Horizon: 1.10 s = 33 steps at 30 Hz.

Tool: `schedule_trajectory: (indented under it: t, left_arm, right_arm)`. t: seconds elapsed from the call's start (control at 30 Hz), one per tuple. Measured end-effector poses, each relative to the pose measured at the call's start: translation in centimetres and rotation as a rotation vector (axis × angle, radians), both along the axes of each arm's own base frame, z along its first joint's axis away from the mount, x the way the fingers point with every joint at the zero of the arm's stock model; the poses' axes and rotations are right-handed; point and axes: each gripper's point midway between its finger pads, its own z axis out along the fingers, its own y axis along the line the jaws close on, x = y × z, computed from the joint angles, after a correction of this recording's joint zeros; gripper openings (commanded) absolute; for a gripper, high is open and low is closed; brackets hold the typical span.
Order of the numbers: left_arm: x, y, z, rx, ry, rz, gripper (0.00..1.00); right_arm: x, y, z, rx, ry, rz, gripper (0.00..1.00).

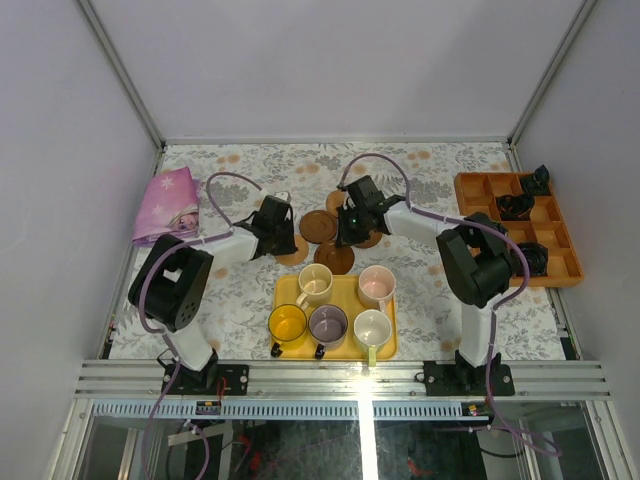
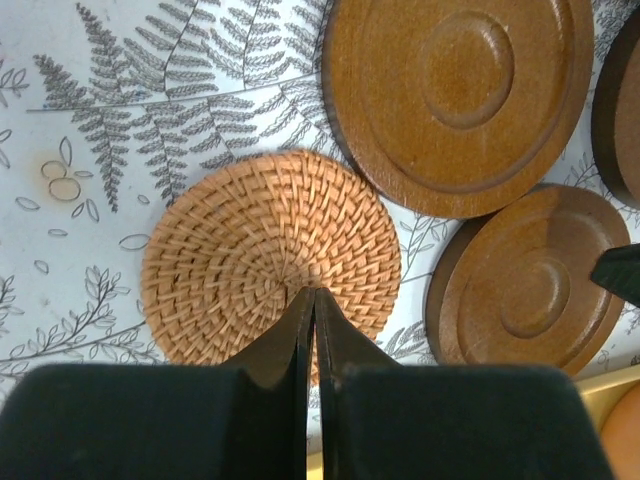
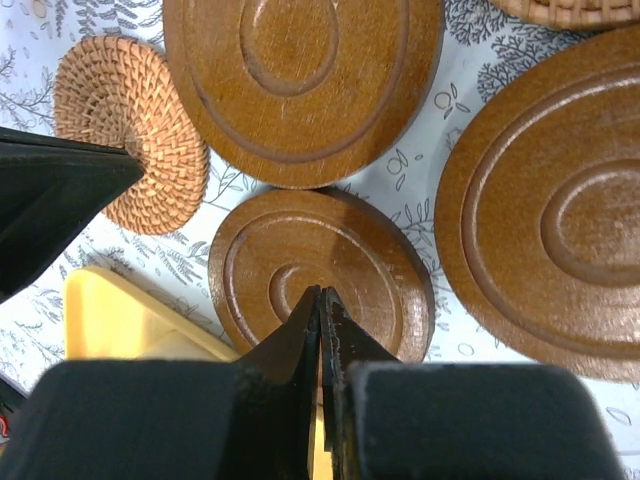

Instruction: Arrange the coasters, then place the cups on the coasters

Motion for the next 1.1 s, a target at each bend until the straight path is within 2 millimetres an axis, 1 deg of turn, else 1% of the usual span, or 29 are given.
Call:
schedule_trajectory:
  t: [0.07,0.17,0.27,0.33,0.5,0.6,0.97,1.1]
  left_arm:
    - [0.3,-0.2,-0.2,0.001,0.005,-0.001,0.00]
    - [0.7,-0.3,-0.3,0.002,0.005,0.000,0.00]
    - [0.9,-0.3,-0.3,0.007,0.005,0.005,0.00]
    - [1.0,-0.2,-0.3,0.013,0.005,0.013,0.00]
    - [1.5,0.3,-0.3,0.040,0.002,0.038,0.00]
    - [1.7,0.9,-0.3,0.073,-0.004,0.063,0.00]
    - [2.2,3.7,-0.4,0.196,-0.017,0.156,0.00]
    - [2.3,5.5,-0.4,0.242,-0.004,0.202,0.00]
  right_arm:
    - [0.2,0.2,-0.6,-0.007,0.013,0.004,0.00]
    - [-0.2,0.0,-2.0,-0.030,0.053,0.006,0.00]
    - [-0.4,0.0,-2.2,-0.036,0.067,0.012,0.00]
    - [-0.8,-0.5,-2.6,-0.064,0.083,0.007,0.00]
    - [-0.9,-1.5,-2.7,-0.113,0.071,-0.021,0.00]
    - [-1.2,-2.9,-2.8,-0.167,0.060,-0.050,0.00]
    - [-2.5,-8.9,-2.9,-0.379,0.040,-0.183,0.00]
    - [-2.6,-12.3,-2.9,-0.433,0.065,-0.270,0.00]
